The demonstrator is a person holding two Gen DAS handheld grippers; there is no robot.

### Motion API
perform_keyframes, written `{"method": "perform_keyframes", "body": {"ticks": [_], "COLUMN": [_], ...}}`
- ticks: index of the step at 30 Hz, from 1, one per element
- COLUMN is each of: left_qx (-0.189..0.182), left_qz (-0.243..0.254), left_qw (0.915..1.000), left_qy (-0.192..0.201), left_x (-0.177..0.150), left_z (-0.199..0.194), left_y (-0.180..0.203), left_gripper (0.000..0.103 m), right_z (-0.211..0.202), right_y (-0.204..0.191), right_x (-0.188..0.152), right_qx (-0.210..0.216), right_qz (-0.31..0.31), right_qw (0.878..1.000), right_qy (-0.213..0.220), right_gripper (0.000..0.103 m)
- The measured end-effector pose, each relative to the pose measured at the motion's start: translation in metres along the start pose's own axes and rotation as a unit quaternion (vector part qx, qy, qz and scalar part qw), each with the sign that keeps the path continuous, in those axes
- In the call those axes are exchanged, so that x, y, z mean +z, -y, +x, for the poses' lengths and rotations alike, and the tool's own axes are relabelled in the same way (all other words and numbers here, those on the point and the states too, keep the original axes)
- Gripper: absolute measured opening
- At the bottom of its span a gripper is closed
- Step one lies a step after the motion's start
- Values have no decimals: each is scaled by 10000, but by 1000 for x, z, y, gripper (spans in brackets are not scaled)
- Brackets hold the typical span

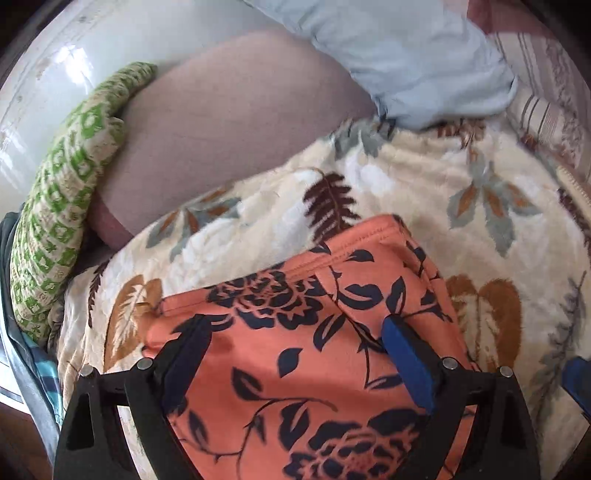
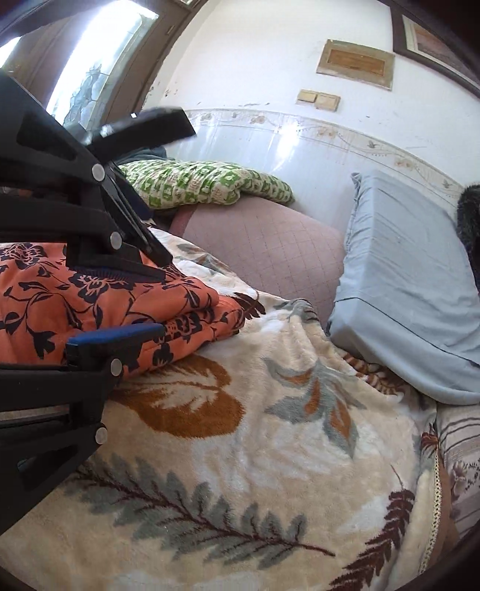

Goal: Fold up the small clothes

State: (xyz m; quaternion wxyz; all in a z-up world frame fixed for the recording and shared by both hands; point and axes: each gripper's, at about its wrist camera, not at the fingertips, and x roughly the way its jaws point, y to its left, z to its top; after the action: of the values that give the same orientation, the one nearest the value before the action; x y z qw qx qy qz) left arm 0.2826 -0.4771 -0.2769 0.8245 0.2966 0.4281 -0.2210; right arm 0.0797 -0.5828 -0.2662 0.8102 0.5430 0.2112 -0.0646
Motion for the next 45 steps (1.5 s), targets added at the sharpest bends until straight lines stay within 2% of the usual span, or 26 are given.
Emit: {"method": "perform_keyframes", "body": {"ticks": [2,6,9,13,16,19,27,29,30,32,37,45], "left_qx": [-7,-71,166,318,489,602,934,997,1012,1029,972,888], "left_qz": [80,-287,3,101,117,112,-61,-104,-131,-207,-407,-648], "left_qw": [9999,9995,9984,9906,9840,9797,9738,9725,9723,9720,9740,9783], "left_qy": [-77,68,548,1326,1706,1909,2072,2102,2105,2104,2007,1758], "left_x": [1,-1,-15,-46,-71,-95,-139,-147,-151,-157,-168,-179], "left_z": [19,8,-27,-90,-133,-167,-221,-229,-232,-235,-233,-211], "left_y": [14,5,-1,-16,-30,-44,-80,-87,-89,-95,-103,-111], "left_gripper": [96,97,97,97,97,97,97,97,97,97,97,97], "right_z": [0,2,0,-5,-8,-11,-15,-17,-19,-23,-21,-25], "right_y": [2,-2,-7,-19,-35,-51,-82,-90,-94,-99,-99,-96], "right_x": [2,4,3,-2,-12,-24,-56,-65,-70,-76,-80,-80], "right_qx": [-6,-11,10,62,103,99,173,99,72,109,129,126], "right_qz": [43,-66,-166,-382,-705,-1044,-1591,-1744,-1810,-1931,-1909,-1894], "right_qw": [10000,10000,9999,9992,9974,9943,9869,9843,9828,9802,9812,9815], "right_qy": [2,-28,20,107,127,180,193,251,353,430,266,236], "right_gripper": [25,25,25,26,26,26,28,52,73,74,74,74]}}
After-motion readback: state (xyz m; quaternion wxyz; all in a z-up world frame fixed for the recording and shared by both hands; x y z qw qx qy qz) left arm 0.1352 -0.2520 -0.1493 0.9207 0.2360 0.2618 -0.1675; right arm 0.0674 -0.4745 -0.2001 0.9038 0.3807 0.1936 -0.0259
